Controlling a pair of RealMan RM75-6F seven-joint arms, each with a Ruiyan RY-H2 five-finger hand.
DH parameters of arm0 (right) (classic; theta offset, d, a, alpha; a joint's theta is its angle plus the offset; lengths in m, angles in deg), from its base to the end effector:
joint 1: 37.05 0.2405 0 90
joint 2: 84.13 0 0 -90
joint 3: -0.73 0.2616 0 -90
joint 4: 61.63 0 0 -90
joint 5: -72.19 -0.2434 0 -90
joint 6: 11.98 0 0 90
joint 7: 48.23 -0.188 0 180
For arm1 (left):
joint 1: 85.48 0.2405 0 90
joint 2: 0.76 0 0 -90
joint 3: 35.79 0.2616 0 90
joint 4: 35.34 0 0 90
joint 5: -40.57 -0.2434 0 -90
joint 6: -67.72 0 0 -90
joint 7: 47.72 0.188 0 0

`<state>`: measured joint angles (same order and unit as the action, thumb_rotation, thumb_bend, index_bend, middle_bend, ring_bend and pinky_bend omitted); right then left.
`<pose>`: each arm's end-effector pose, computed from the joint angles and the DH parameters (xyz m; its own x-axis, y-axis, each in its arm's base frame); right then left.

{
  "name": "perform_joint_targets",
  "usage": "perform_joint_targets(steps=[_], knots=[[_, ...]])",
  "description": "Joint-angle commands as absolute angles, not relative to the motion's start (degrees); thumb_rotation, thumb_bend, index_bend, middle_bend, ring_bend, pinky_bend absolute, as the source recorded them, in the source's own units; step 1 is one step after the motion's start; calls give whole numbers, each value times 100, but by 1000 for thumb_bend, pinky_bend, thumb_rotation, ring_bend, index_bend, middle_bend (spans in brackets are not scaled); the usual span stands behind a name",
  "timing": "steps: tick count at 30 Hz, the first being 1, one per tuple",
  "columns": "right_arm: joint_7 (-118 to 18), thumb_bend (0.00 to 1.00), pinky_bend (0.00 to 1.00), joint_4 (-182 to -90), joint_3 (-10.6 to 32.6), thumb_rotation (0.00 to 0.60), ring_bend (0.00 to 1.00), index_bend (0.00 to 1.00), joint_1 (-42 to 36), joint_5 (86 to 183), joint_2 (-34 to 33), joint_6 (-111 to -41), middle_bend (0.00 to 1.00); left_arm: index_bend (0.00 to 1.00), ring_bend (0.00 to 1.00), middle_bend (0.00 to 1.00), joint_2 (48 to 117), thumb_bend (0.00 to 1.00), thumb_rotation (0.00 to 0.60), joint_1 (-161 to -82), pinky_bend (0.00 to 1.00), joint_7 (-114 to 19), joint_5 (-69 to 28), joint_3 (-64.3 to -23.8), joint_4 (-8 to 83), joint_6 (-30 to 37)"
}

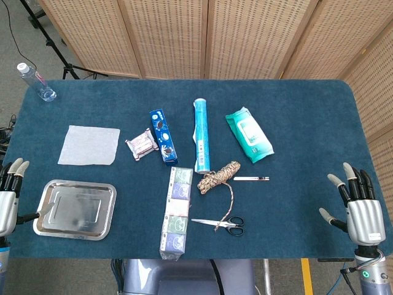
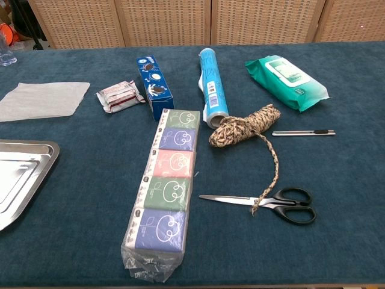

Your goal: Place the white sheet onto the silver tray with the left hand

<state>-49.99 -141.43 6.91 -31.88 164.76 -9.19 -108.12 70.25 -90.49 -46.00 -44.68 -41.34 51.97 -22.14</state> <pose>-0.3145 -0.2388 0.1236 0.3670 0.2448 0.8974 -0.9082 -0.1143 0.4026 -0.3260 0.2393 0.1230 0.3860 -0.1257 0.9139 0.9216 0.0093 -0.3880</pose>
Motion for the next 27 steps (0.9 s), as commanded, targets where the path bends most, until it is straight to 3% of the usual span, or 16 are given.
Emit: perform_joint_targets(steps=[1, 27], knots=[[-5009, 2, 0, -14146, 690, 600, 0, 207, -3196, 16478, -928, -10823, 0, 0, 0, 0, 7011, 70, 398, -9048, 0, -4578, -4463, -4129, 5228, -2210], [-4885, 15, 0, -14215, 652, 600, 0, 207, -3214, 16495, -961, -10799, 0, 0, 0, 0, 6988, 86, 387, -9058, 0, -4463, -4353, -4139, 5292, -2118]])
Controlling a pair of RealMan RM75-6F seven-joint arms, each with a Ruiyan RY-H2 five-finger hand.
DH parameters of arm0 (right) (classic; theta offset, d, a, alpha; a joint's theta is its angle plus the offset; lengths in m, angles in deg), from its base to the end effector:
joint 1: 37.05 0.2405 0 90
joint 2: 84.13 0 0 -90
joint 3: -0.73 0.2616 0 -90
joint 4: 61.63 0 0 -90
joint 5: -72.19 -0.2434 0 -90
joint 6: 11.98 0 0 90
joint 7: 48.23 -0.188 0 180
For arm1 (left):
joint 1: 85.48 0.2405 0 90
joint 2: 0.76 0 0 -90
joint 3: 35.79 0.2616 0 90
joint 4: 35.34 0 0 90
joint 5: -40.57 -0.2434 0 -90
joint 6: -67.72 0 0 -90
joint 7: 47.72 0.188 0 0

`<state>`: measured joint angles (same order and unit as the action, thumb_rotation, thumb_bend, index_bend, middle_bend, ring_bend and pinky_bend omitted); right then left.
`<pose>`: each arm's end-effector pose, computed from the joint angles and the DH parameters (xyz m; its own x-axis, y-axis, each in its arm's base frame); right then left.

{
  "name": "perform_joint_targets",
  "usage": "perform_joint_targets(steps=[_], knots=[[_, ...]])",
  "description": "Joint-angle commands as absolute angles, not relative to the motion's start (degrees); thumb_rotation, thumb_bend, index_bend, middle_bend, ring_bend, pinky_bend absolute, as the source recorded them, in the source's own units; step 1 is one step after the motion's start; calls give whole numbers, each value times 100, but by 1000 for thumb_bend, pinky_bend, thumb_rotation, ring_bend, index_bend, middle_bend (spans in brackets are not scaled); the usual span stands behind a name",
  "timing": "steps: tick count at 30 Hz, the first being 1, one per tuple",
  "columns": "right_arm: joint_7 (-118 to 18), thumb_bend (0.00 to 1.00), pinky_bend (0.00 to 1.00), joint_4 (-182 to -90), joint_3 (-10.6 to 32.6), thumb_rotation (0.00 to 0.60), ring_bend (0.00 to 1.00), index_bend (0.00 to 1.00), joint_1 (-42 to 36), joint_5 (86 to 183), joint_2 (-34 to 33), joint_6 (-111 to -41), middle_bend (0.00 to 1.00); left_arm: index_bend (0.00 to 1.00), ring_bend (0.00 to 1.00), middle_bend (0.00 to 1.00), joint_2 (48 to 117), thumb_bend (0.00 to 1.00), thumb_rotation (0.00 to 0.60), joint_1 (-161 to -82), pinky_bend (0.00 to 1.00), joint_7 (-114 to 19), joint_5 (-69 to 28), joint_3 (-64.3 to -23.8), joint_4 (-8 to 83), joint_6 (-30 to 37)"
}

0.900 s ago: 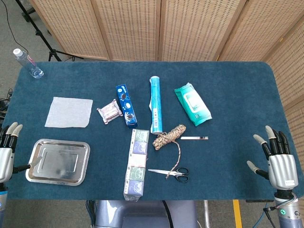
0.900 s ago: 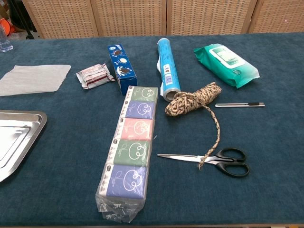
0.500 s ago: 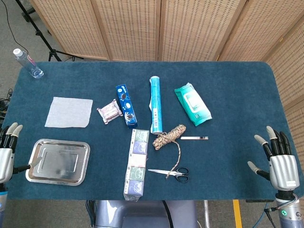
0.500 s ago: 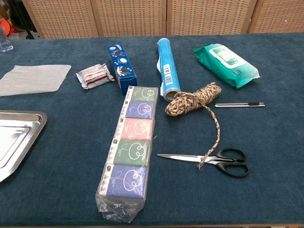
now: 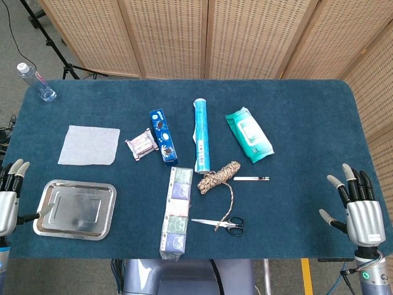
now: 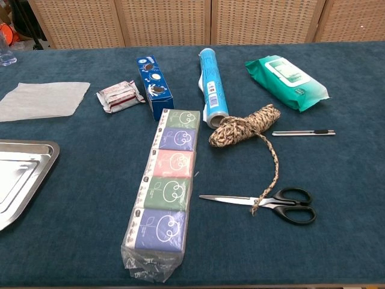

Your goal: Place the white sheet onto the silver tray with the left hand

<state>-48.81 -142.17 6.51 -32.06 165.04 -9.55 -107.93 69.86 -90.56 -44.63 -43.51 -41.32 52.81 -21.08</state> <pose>-0.3133 -0.2363 0.1222 0.3814 0.2356 0.8939 -0.9026 -0.1139 0.4152 -0.3281 0.2398 0.1219 0.4010 -0.1057 0.9100 0.9159 0.0287 -0.4003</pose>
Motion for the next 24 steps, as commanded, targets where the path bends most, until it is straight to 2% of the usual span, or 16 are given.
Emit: perform_joint_targets(steps=[1, 12, 19, 24], knots=[[-4900, 16, 0, -14219, 653, 600, 0, 207, -3222, 16486, -971, -10803, 0, 0, 0, 0, 6993, 94, 387, -9060, 0, -4456, -4352, -4140, 5295, -2117], [-4983, 23, 0, -14216, 684, 600, 0, 207, -3249, 16450, -1003, -10843, 0, 0, 0, 0, 7098, 244, 379, -9264, 0, -4620, -3911, -4214, 5032, -1482], [-4925, 25, 0, -14203, 662, 600, 0, 207, -3232, 16479, -974, -10809, 0, 69, 0, 0, 7140, 326, 379, -9465, 0, -4712, -3674, -4351, 4748, -1120], [-4895, 26, 0, -14201, 654, 600, 0, 207, -3231, 16494, -962, -10812, 0, 84, 0, 0, 7175, 354, 381, -9677, 0, -4727, -3533, -4453, 4517, -795]])
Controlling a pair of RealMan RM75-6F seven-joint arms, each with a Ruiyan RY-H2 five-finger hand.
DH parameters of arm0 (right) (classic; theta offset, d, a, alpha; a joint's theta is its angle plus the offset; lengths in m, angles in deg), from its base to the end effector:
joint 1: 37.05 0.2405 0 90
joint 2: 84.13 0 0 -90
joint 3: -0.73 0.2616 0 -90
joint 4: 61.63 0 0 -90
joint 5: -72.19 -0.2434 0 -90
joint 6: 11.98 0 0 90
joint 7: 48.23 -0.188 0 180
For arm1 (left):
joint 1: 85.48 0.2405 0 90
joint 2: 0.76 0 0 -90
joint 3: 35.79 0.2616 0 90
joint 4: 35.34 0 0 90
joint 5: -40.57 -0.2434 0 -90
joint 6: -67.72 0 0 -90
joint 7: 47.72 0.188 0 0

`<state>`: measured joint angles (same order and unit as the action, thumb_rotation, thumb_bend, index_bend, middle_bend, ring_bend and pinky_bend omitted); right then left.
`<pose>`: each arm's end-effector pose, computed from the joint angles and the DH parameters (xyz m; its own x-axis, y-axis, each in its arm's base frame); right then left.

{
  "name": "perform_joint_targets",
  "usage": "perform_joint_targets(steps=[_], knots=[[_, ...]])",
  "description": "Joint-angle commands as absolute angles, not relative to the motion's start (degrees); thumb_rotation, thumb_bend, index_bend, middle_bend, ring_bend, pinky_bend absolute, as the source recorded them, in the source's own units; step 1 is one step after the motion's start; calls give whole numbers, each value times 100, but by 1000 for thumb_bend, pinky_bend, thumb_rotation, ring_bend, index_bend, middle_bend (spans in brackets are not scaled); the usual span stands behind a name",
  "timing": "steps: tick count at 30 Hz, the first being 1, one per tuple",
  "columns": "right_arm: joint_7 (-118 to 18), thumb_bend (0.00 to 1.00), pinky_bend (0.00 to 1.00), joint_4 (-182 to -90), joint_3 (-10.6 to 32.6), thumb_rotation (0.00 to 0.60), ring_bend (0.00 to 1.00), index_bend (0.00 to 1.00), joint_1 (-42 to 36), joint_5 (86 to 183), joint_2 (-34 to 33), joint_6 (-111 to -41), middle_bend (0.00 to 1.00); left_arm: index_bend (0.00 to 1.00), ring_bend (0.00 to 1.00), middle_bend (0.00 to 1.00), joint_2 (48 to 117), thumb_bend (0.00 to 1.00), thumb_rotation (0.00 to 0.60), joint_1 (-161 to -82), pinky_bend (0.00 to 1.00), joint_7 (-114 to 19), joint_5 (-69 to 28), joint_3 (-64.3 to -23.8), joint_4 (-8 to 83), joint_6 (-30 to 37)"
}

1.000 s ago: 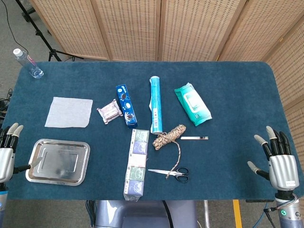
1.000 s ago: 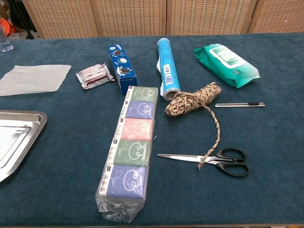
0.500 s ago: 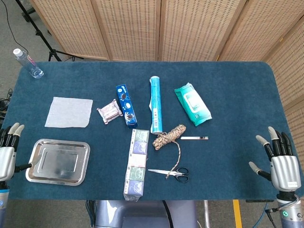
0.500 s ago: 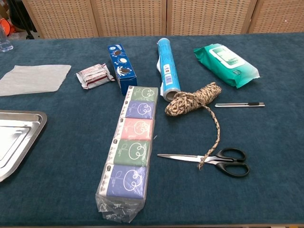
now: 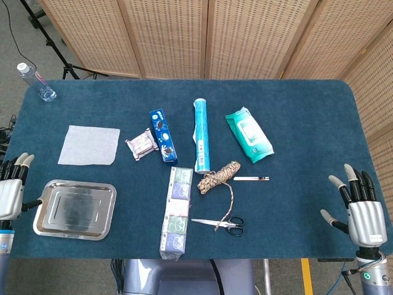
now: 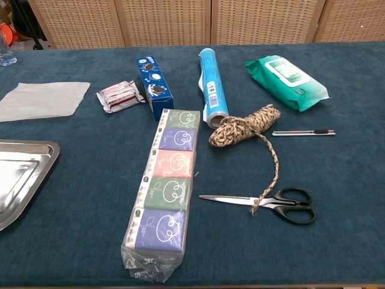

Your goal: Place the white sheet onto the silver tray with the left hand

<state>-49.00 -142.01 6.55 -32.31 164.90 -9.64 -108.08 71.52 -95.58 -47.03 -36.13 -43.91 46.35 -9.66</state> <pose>-0.3152 -0.2351 0.1238 0.3830 0.2371 0.8928 -0.9029 -0.1078 0.4160 -0.3594 0.2831 0.1097 0.4070 0.0048 0.9134 0.9097 0.0886 -0.4058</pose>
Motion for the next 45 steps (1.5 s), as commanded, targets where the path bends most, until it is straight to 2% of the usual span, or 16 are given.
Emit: perform_joint_targets(steps=[1, 9, 14, 22, 32, 39, 45], knots=[[-4897, 26, 0, -14202, 652, 600, 0, 207, -3233, 16498, -961, -10814, 0, 89, 0, 0, 7172, 355, 382, -9740, 0, -4739, -3498, -4480, 4467, -694], [-4897, 28, 0, -14192, 643, 600, 0, 207, -3235, 16514, -953, -10820, 0, 187, 0, 0, 7147, 354, 386, -10164, 0, -4691, -3380, -4617, 4296, -135], [-4923, 28, 0, -14192, 645, 600, 0, 207, -3249, 16516, -963, -10849, 0, 232, 0, 0, 7179, 354, 392, -10516, 0, -4743, -3104, -4709, 4234, 522], [-4980, 28, 0, -14181, 658, 600, 0, 207, -3260, 16502, -981, -10865, 0, 386, 0, 0, 7310, 361, 396, -10761, 0, -4614, -2772, -4727, 4060, 960], [-5014, 28, 0, -14158, 656, 600, 0, 207, -3266, 16515, -976, -10885, 0, 391, 0, 0, 7720, 389, 396, -11024, 0, -4435, -2580, -4764, 3455, 1115], [-5066, 28, 0, -14138, 664, 600, 0, 207, -3275, 16522, -975, -10918, 0, 391, 0, 0, 8037, 542, 413, -11121, 0, -4455, -2620, -4732, 3113, 1077], [-5117, 28, 0, -14124, 671, 600, 0, 207, -3287, 16531, -978, -10957, 0, 391, 0, 0, 8235, 591, 500, -11144, 0, -4544, -2588, -4707, 2896, 1102]])
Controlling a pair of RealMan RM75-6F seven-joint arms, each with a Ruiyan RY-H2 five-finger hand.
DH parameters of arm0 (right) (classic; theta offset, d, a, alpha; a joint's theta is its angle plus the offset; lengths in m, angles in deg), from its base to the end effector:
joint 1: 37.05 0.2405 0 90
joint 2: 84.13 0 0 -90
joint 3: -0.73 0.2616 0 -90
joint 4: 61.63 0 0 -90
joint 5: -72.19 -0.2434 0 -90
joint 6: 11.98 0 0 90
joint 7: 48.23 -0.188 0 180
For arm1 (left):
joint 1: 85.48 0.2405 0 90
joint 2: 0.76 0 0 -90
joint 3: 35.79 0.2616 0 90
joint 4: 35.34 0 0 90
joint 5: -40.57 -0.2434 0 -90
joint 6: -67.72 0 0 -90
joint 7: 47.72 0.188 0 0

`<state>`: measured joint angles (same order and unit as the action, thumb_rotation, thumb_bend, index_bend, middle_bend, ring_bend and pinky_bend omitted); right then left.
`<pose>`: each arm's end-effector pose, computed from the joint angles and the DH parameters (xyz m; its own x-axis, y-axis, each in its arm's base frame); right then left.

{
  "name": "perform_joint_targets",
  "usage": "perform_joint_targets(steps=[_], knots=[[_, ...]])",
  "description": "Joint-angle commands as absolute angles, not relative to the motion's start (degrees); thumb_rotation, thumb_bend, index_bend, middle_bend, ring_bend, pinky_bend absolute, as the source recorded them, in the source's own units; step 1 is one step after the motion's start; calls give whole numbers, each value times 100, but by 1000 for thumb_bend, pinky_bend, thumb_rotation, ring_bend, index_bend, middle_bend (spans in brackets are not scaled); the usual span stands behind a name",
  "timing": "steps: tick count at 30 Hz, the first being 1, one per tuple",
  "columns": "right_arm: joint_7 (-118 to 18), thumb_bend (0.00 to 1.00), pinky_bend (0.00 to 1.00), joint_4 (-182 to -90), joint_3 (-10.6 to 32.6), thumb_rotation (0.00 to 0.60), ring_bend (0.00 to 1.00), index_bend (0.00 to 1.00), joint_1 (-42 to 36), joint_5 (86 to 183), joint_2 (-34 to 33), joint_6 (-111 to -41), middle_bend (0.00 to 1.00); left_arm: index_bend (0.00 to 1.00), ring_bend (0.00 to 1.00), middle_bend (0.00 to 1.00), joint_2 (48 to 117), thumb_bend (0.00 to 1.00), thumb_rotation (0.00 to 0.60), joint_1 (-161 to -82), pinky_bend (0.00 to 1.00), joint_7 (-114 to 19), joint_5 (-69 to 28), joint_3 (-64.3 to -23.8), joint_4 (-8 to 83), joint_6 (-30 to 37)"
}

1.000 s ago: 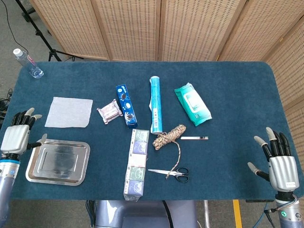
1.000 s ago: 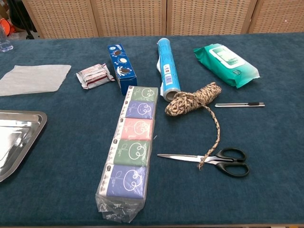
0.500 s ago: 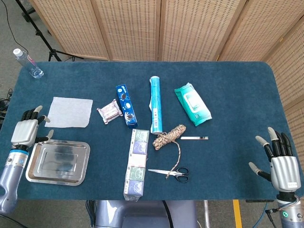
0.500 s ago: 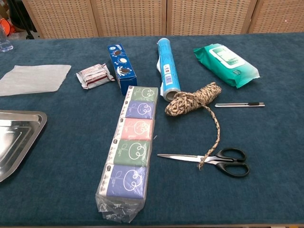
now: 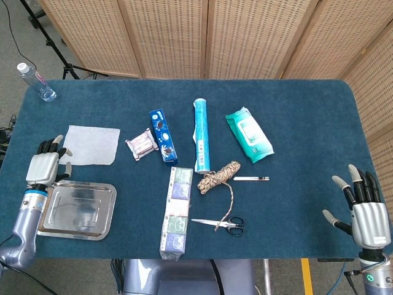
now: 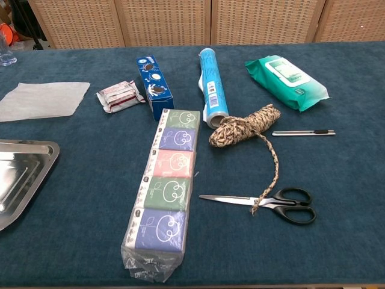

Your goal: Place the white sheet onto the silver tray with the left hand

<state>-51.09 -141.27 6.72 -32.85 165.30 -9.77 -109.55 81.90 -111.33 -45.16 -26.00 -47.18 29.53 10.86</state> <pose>-0.3170 -0.2315 0.1299 0.3598 0.2577 0.8967 -0.9103 -0.1138 0.3980 -0.3579 0.3937 0.0494 0.4304 0.1741 0.8857 0.8917 0.0700 -0.4471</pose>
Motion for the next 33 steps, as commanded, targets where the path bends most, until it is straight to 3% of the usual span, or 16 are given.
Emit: perform_joint_targets(steps=[1, 9, 33], knots=[[-5121, 28, 0, -14121, 671, 600, 0, 207, -3287, 16530, -977, -10957, 0, 391, 0, 0, 8259, 597, 509, -11148, 0, -4555, -2588, -4704, 2863, 1100], [-5115, 28, 0, -14107, 656, 600, 0, 207, -3283, 16558, -963, -10956, 0, 391, 0, 0, 8331, 536, 502, -11146, 0, -4747, -2607, -4710, 2793, 1078], [-5177, 29, 0, -14091, 663, 600, 0, 207, -3297, 16570, -968, -11001, 0, 391, 0, 0, 8704, 528, 502, -11499, 0, -4359, -2465, -4640, 2258, 1615]])
